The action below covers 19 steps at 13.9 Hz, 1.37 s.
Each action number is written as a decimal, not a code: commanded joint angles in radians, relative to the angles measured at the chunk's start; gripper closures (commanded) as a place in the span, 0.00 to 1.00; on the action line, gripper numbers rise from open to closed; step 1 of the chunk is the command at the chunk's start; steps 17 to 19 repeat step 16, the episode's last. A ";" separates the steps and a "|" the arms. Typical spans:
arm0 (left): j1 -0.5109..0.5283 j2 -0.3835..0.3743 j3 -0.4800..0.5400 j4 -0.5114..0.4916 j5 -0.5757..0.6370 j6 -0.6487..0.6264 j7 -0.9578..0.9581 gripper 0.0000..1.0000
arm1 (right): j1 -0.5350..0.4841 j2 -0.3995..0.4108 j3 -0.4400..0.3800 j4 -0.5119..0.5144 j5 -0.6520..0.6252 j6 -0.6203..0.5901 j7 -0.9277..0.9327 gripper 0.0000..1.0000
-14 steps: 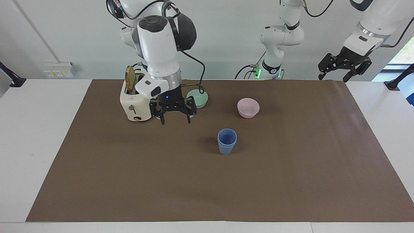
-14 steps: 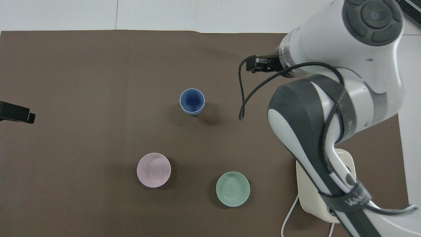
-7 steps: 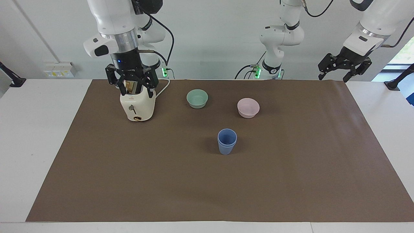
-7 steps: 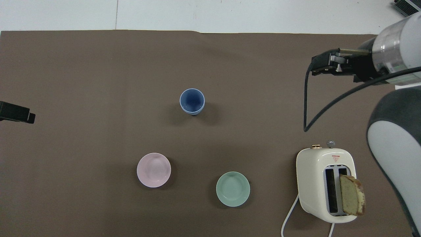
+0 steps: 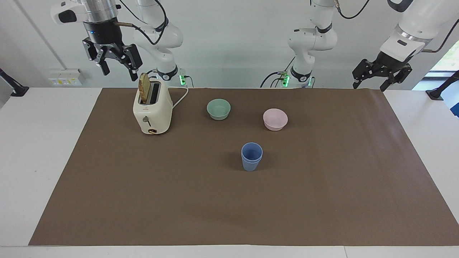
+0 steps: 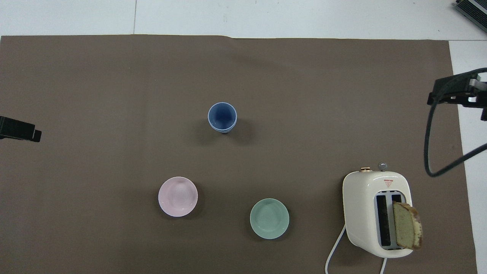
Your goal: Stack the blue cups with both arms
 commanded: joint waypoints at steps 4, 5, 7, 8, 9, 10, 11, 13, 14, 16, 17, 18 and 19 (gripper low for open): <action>0.009 0.000 -0.008 0.006 0.005 -0.031 -0.002 0.00 | -0.106 -0.094 -0.021 -0.210 0.069 0.042 -0.225 0.00; 0.011 0.003 -0.008 0.010 0.005 -0.028 -0.002 0.00 | -0.103 -0.110 -0.022 -0.246 0.068 0.065 -0.242 0.00; 0.011 0.005 -0.008 0.018 0.004 -0.031 -0.002 0.00 | -0.098 -0.115 -0.021 -0.255 0.066 0.081 -0.242 0.00; 0.012 0.005 -0.008 0.018 0.004 -0.031 -0.002 0.00 | -0.097 -0.115 -0.021 -0.255 0.068 0.079 -0.232 0.00; 0.012 0.005 -0.008 0.018 0.004 -0.029 -0.002 0.00 | -0.095 -0.116 -0.021 -0.255 0.068 0.073 -0.203 0.00; 0.012 0.004 -0.008 0.018 0.005 -0.031 -0.002 0.00 | -0.094 -0.116 -0.021 -0.255 0.068 0.071 -0.201 0.00; 0.014 0.000 -0.006 0.017 0.004 -0.023 -0.002 0.00 | -0.095 -0.116 -0.021 -0.252 0.066 0.071 -0.205 0.00; 0.012 0.000 -0.006 0.018 0.004 -0.024 -0.004 0.00 | -0.094 -0.113 -0.021 -0.249 0.046 0.067 -0.227 0.00; 0.014 0.000 -0.006 0.017 0.004 -0.021 -0.004 0.00 | -0.094 -0.113 -0.019 -0.248 0.034 0.068 -0.239 0.00; 0.014 0.000 -0.006 0.017 0.005 -0.021 -0.004 0.00 | -0.092 -0.116 -0.013 -0.255 0.032 0.077 -0.236 0.00; 0.014 0.000 -0.006 0.017 0.005 -0.021 -0.004 0.00 | -0.092 -0.116 -0.013 -0.255 0.032 0.077 -0.236 0.00; 0.014 0.000 -0.006 0.017 0.005 -0.021 -0.004 0.00 | -0.092 -0.116 -0.013 -0.255 0.032 0.077 -0.236 0.00; 0.014 0.000 -0.006 0.017 0.005 -0.021 -0.004 0.00 | -0.092 -0.116 -0.013 -0.255 0.032 0.077 -0.236 0.00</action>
